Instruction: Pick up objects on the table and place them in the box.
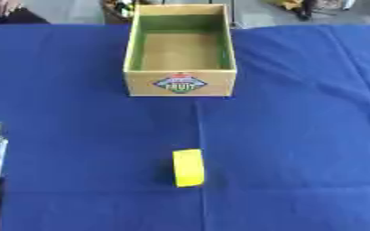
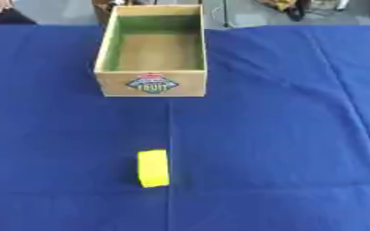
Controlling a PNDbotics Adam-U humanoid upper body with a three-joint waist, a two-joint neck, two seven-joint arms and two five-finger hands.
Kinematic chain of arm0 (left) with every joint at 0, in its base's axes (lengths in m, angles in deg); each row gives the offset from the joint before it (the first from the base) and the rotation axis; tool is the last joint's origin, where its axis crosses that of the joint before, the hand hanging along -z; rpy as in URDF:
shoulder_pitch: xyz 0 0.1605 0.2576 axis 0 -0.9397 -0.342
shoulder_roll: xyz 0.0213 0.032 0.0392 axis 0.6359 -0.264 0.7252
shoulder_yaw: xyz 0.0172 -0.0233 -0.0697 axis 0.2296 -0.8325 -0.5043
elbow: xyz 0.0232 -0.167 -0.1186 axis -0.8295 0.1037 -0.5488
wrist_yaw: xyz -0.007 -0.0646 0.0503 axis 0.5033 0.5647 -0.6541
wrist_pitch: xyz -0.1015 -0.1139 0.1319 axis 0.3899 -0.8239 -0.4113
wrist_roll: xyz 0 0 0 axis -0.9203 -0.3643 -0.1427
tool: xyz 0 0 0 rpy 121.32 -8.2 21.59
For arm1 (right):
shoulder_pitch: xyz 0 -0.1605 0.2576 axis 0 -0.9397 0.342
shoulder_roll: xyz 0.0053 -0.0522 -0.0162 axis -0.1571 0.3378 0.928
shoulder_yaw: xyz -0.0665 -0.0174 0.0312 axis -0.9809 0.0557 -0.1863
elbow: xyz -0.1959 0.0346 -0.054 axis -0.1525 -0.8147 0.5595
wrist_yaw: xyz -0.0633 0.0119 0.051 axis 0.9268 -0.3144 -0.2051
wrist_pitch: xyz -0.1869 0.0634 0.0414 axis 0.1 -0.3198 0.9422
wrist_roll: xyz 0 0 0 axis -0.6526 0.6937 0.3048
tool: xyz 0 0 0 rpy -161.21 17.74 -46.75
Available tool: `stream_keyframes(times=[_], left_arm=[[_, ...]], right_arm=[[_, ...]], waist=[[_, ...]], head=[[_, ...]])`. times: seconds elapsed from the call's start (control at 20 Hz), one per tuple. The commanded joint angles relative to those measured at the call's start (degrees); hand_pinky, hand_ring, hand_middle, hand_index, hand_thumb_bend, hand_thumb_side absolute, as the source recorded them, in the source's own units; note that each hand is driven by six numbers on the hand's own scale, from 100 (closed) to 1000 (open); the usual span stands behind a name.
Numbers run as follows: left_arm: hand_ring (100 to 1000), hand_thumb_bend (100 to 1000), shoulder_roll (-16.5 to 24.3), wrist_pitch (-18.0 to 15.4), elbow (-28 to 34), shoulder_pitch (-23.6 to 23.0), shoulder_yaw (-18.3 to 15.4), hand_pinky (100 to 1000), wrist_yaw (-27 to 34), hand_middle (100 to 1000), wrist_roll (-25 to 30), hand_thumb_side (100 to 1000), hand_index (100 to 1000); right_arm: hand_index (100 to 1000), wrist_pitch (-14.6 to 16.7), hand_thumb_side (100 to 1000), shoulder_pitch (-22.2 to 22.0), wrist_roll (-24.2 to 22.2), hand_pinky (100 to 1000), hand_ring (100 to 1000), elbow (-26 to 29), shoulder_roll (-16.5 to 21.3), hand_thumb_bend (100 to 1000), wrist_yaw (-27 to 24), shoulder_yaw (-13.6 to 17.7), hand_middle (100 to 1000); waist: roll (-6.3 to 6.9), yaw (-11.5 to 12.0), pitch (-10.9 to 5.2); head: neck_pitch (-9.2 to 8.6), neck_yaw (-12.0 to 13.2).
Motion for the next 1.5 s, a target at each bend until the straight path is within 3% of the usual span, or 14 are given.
stream_keyframes(times=[0.05,0.55,1.2,1.4,1.5], left_arm=[[534,449,1.55,0.06,1.01,0.29,-0.06,452,0.19,589,0.21,1000,812],[533,445,1.41,0.11,1.01,0.12,-0.04,451,0.17,588,0.17,1000,812],[533,443,1.19,0.17,1.01,-0.01,-0.03,450,0.22,587,0.20,1000,811],[533,443,1.23,0.18,1.01,-0.01,-0.03,450,0.22,587,0.19,1000,811],[533,441,1.29,0.20,1.01,-0.07,0.01,450,0.23,588,0.22,1000,811]], right_arm=[[886,-0.61,1000,2.28,-2.78,799,843,0.78,-0.68,604,3.05,-3.56,788],[889,-2.10,1000,3.43,-11.47,797,839,0.78,-3.70,636,6.06,-9.27,779],[885,-4.62,1000,4.82,-22.93,802,842,0.78,-8.72,661,6.08,-10.75,754],[904,-5.14,922,4.97,-26.26,813,850,-0.09,-9.97,680,7.46,-12.05,742],[937,-5.30,841,5.18,-28.00,816,855,-1.24,-10.57,698,8.04,-12.97,742]], waist=[[-0.07,-0.08,-1.39],[-0.06,-0.06,-1.34],[-0.06,-0.07,-1.25],[-0.18,0.00,-1.35],[-0.29,0.01,-1.44]], head=[[-0.56,-0.22],[-0.58,-0.26],[-0.25,-0.40],[-0.10,-0.39],[0.09,-0.37]])
